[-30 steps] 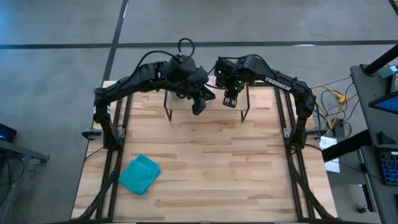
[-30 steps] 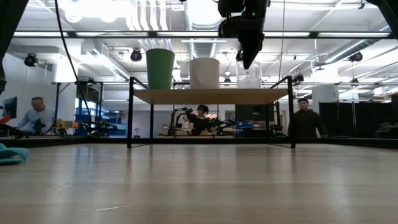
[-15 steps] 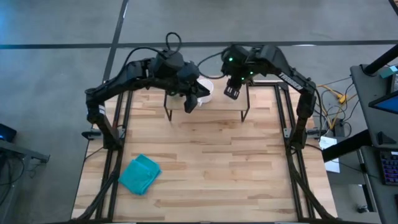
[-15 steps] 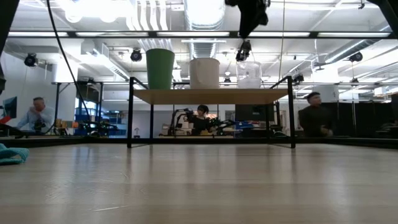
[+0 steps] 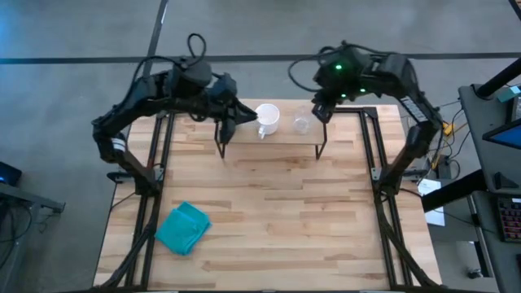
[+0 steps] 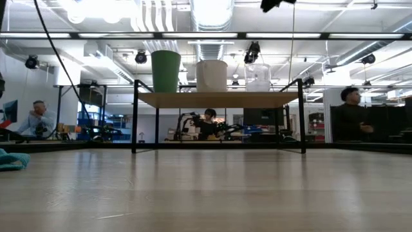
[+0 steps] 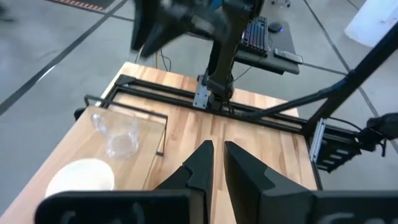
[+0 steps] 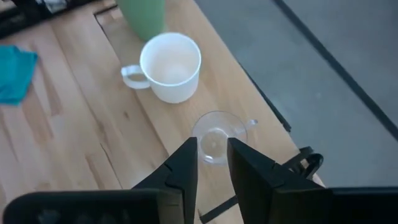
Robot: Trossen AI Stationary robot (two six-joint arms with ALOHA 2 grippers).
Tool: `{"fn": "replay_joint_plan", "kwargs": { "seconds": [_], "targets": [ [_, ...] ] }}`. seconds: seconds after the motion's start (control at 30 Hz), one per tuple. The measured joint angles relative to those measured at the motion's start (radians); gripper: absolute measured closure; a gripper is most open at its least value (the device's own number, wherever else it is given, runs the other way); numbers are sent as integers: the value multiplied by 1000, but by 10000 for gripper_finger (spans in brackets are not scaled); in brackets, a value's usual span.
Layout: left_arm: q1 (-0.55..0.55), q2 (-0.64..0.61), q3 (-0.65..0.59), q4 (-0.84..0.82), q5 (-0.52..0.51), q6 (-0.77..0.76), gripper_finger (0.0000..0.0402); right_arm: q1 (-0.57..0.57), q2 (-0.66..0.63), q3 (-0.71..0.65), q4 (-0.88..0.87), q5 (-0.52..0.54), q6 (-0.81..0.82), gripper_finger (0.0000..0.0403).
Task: Stack small to large cups/mugs on shelf
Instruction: Return to Home Position
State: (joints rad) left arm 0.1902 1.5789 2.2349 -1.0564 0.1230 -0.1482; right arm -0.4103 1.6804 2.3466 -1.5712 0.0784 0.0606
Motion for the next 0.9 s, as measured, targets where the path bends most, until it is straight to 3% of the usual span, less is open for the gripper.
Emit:
{"fn": "replay_joint_plan", "kwargs": {
  "seconds": [0.5, 0.67, 0.9],
  "targets": [
    [0, -93, 0, -287, 0, -19, 378, 0, -265, -2, 0, -2, 66, 322],
    [0, -101, -3, -292, -24, -160, 378, 0, -352, -11, 0, -2, 121, 326],
    [0, -148, -15, -284, -80, -201, 378, 0, -484, -104, 1, -1, 135, 319]
  ]
}}
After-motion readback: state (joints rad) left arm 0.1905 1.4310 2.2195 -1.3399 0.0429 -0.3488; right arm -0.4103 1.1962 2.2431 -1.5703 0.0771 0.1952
